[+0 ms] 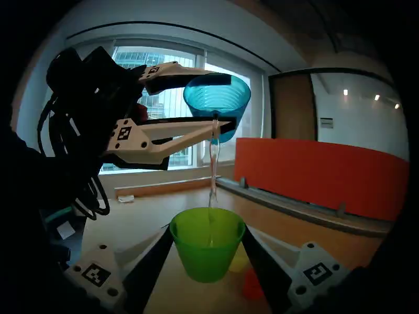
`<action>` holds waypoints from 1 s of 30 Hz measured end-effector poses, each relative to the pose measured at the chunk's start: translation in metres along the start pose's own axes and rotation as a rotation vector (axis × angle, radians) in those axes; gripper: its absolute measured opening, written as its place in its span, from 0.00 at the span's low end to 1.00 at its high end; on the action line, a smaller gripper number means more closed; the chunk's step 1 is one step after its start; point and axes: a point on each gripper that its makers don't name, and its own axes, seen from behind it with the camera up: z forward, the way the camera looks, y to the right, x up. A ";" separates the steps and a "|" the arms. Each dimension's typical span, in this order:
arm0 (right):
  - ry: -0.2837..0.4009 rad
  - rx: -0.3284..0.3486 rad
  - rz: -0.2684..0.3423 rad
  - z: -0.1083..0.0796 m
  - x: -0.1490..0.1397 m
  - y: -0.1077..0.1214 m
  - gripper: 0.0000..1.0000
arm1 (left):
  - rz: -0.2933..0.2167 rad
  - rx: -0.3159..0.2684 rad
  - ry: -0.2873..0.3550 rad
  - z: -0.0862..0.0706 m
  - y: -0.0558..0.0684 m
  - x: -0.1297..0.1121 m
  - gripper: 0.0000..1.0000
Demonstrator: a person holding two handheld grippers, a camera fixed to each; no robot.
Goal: Pour water
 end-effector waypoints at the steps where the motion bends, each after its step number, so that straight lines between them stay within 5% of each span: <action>1: 0.000 0.000 0.000 0.000 0.000 0.000 0.92 | 0.003 0.000 0.000 0.000 0.000 0.000 0.88; 30: 0.005 -0.003 -0.011 -0.002 0.002 0.000 0.92 | 0.098 -0.003 -0.013 0.005 -0.003 0.004 0.88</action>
